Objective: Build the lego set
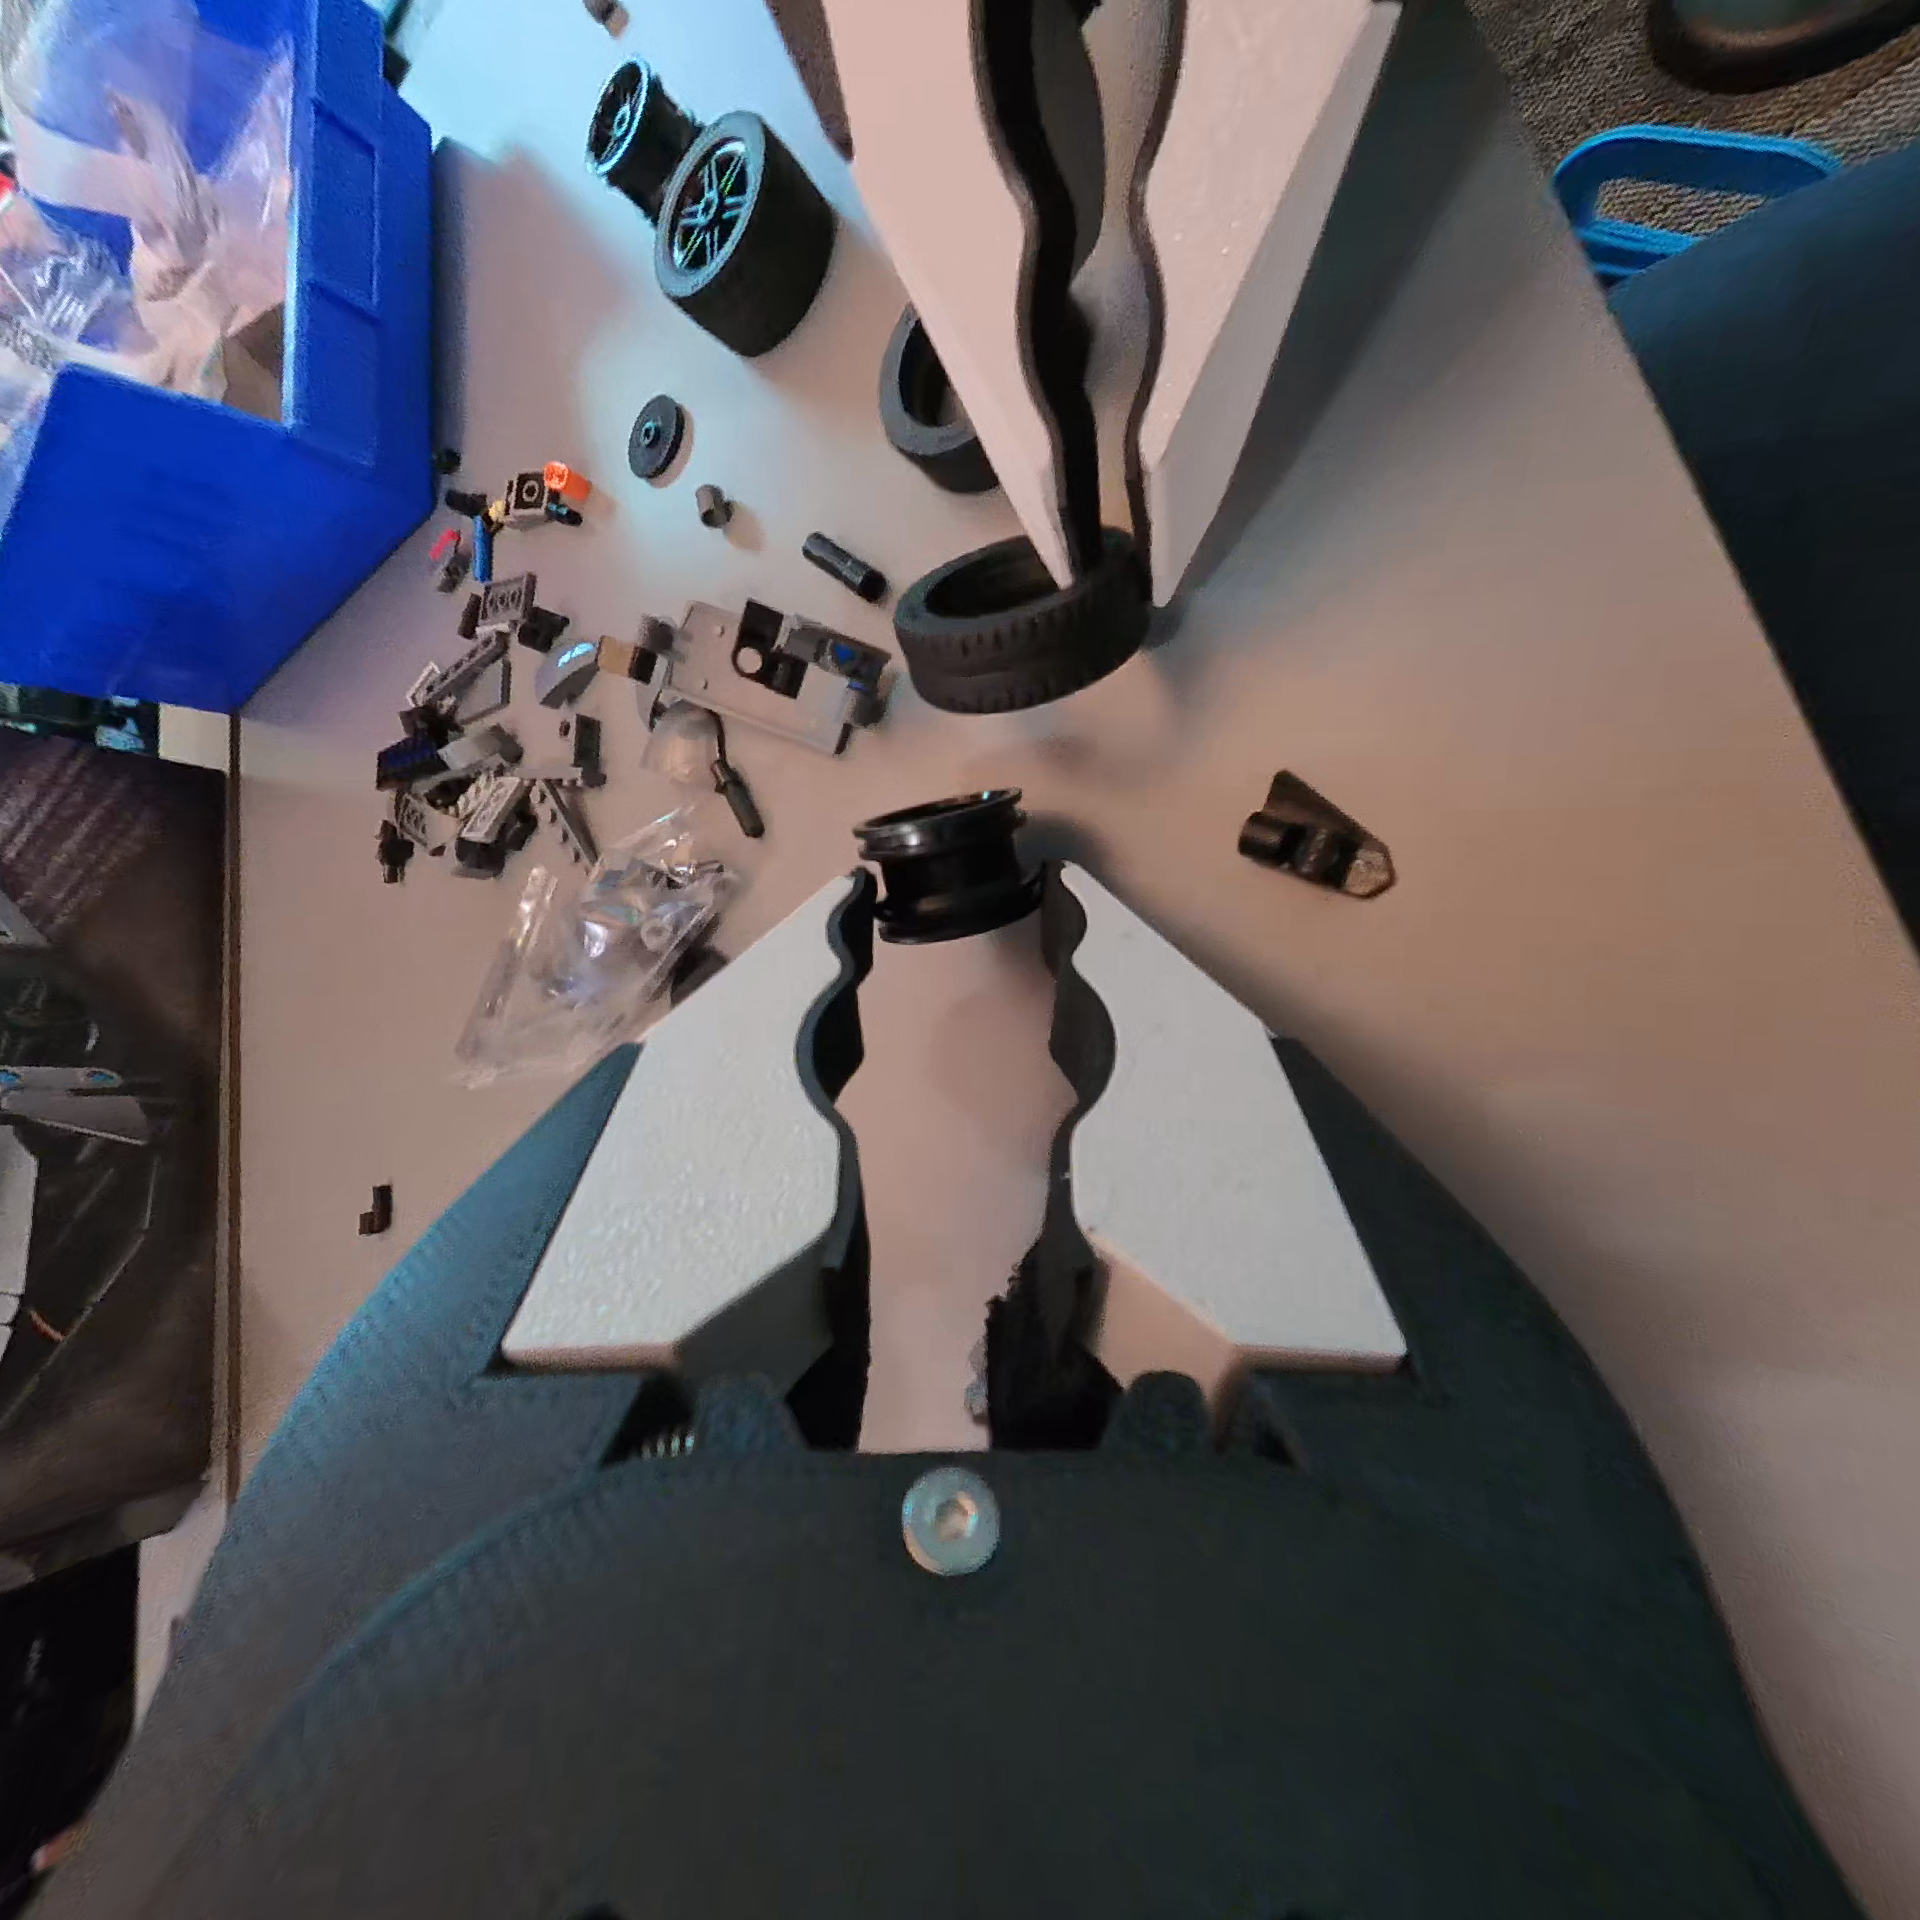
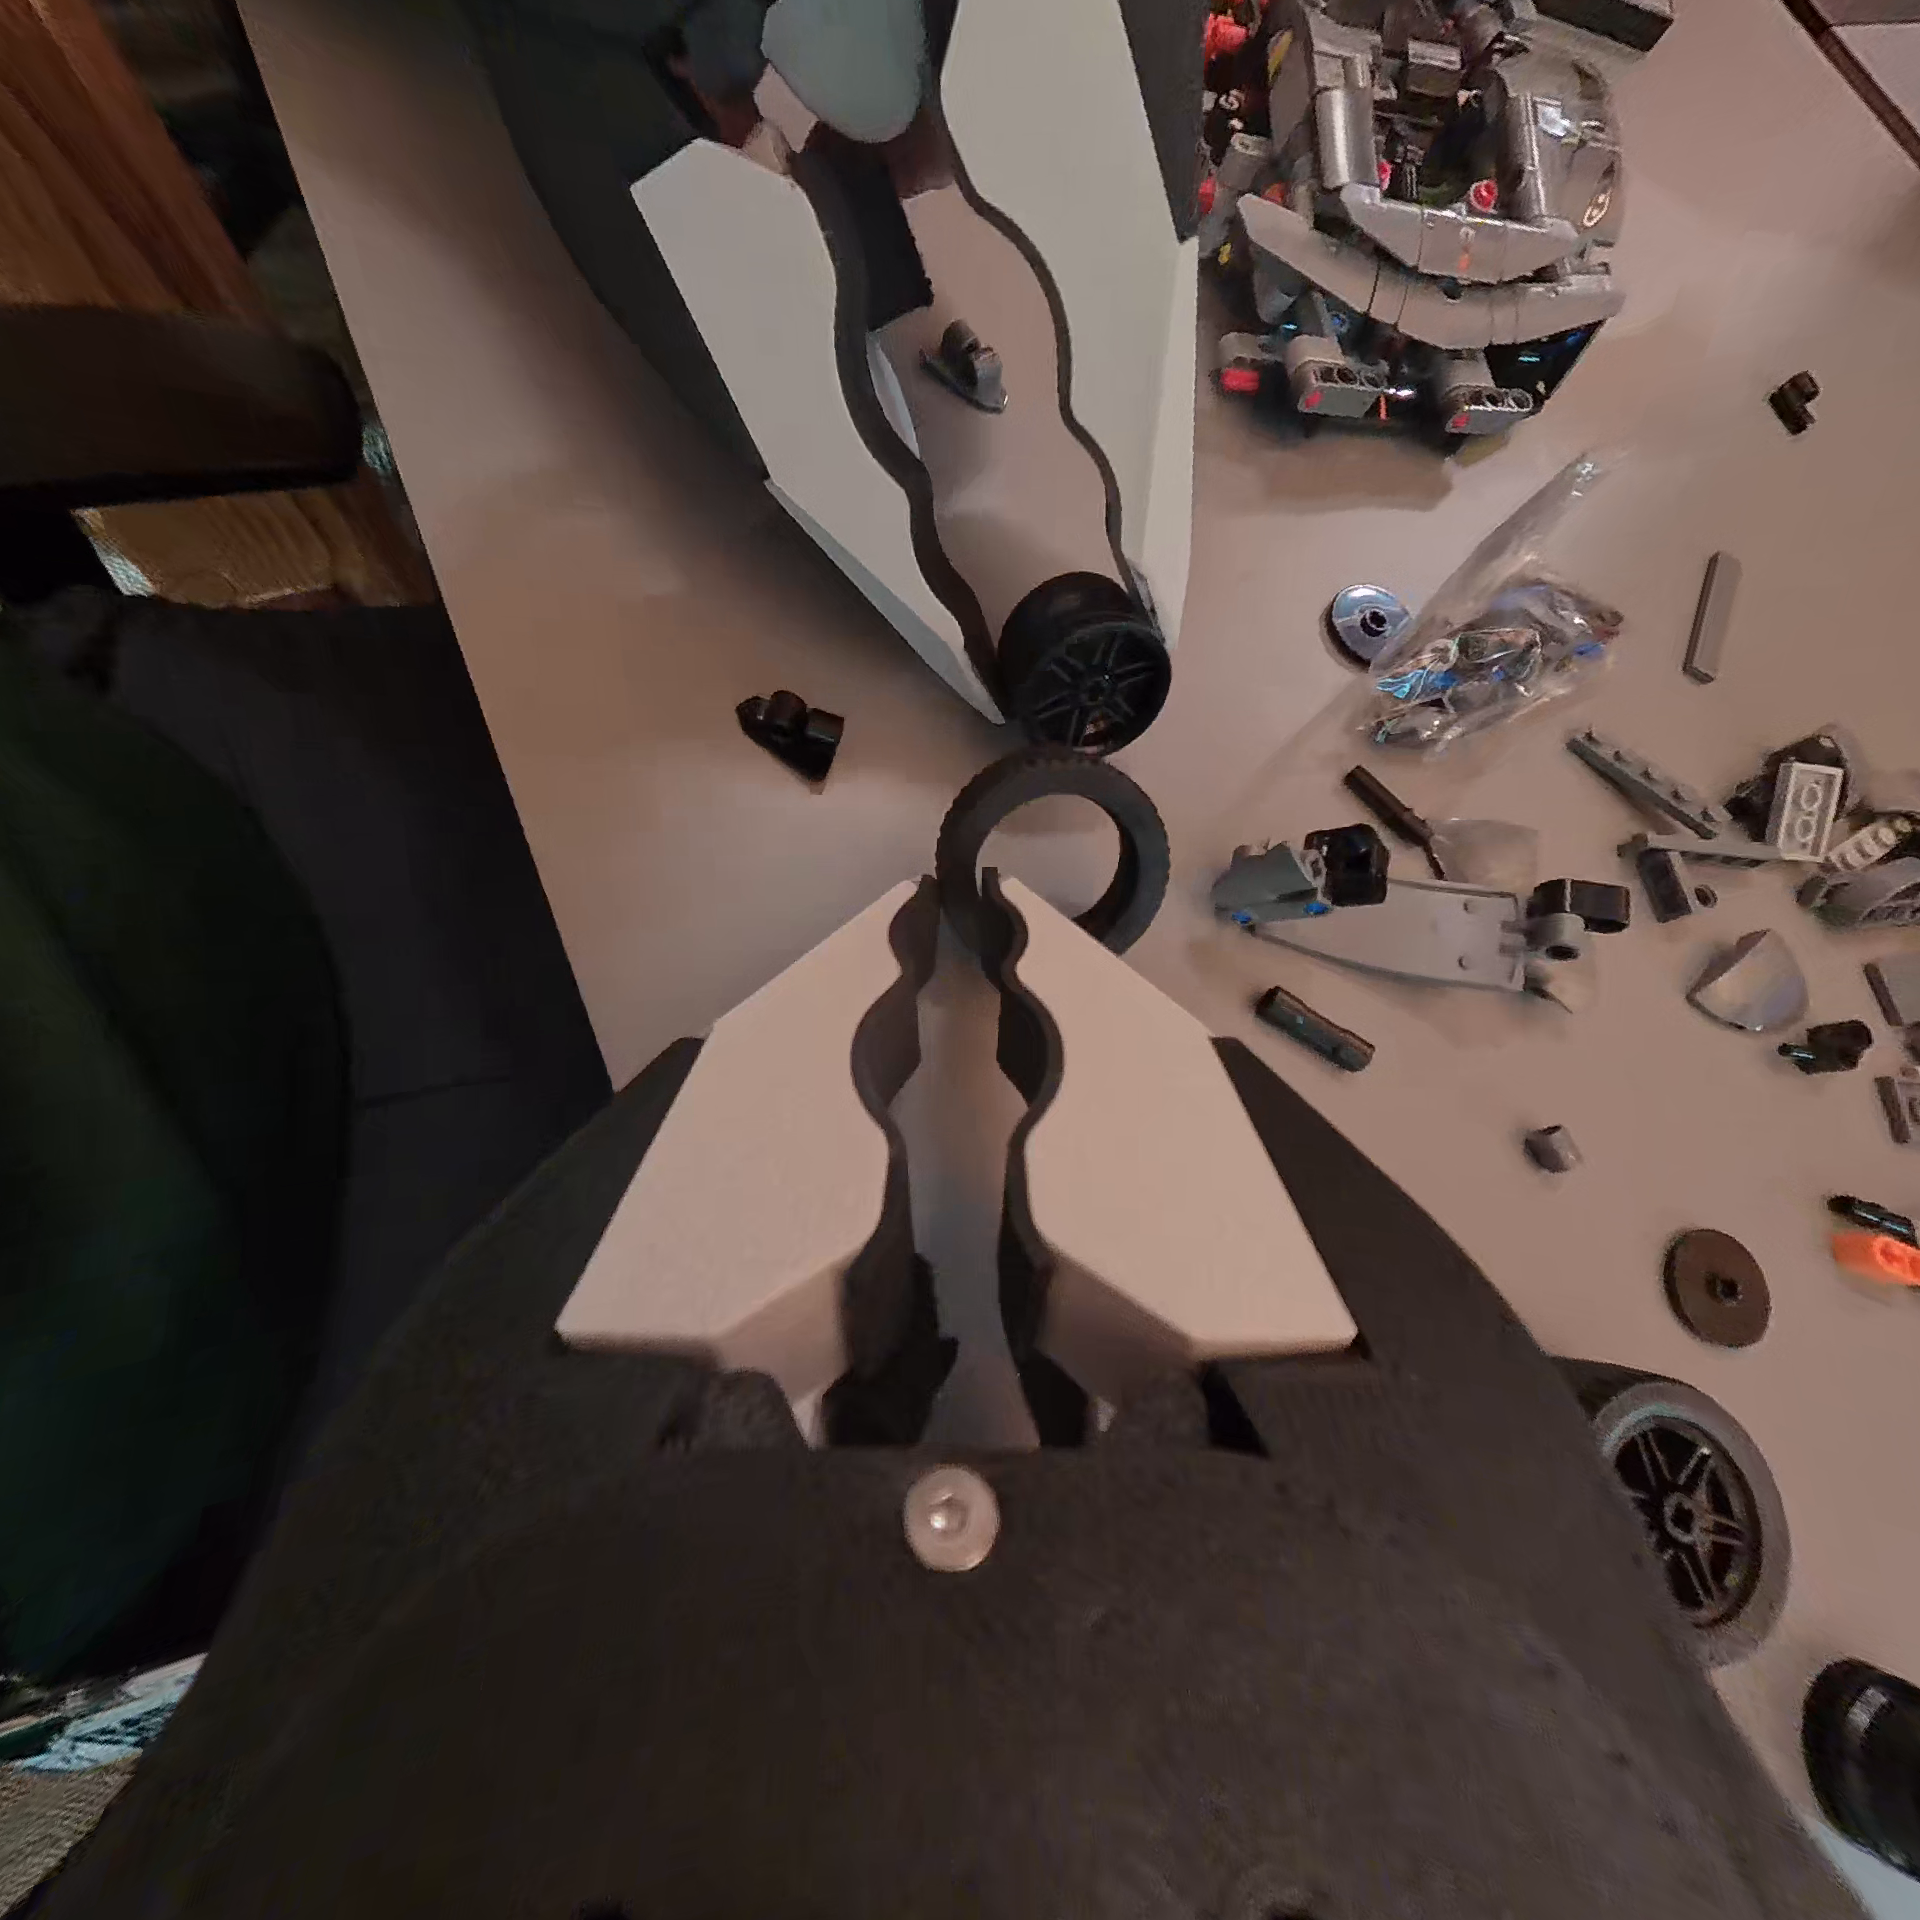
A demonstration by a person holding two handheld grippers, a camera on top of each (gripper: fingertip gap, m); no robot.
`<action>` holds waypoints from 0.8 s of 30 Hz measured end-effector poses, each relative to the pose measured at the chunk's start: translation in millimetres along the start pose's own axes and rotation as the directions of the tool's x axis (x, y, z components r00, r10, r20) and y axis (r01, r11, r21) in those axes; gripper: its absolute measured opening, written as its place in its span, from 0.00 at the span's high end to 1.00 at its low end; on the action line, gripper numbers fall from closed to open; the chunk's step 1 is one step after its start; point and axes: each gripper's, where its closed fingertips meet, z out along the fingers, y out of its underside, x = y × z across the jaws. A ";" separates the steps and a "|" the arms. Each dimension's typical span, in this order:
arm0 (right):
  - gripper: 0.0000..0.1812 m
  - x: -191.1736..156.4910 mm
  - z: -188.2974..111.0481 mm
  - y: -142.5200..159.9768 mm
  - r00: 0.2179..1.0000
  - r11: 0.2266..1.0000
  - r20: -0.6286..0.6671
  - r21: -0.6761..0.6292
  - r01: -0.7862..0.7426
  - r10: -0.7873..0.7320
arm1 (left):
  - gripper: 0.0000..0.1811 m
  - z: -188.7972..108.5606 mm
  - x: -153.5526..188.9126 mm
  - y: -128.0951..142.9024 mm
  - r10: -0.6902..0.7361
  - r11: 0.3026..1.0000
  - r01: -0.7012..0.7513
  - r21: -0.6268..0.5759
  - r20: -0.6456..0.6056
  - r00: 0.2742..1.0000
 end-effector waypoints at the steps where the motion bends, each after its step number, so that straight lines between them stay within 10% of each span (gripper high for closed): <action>1: 0.94 0.1 0.8 -0.4 1.000 1.000 0.007 0.000 -0.011 0.011 | 0.83 0.0 -1.4 1.8 -0.010 1.000 0.010 -0.003 0.000 1.000; 24: 0.91 47.6 -104.5 12.1 0.959 0.952 -0.209 0.276 -0.132 0.193 | 0.84 -1.4 -14.5 19.0 -0.031 0.997 0.032 -0.068 0.025 0.999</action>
